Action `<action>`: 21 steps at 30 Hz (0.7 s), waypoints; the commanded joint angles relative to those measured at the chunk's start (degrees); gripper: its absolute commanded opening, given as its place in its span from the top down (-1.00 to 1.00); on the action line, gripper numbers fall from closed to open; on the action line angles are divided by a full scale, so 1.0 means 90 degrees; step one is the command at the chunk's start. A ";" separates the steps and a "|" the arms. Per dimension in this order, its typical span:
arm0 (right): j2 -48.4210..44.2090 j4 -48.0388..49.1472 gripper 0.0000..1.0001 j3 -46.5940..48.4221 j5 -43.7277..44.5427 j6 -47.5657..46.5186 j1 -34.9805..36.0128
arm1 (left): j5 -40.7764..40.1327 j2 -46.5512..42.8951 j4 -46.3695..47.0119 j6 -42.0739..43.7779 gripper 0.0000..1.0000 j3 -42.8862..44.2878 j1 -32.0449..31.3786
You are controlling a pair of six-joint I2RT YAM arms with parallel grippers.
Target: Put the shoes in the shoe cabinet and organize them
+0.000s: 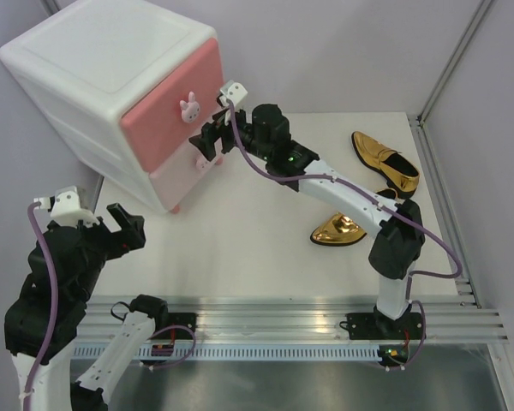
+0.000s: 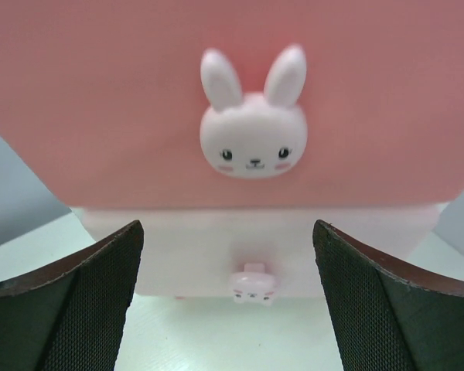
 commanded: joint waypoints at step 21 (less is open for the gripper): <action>0.1137 -0.0030 -0.88 0.2044 0.0210 -0.0122 0.0029 | -0.0128 -0.0044 -0.0256 -0.0450 -0.99 0.0355 -0.0020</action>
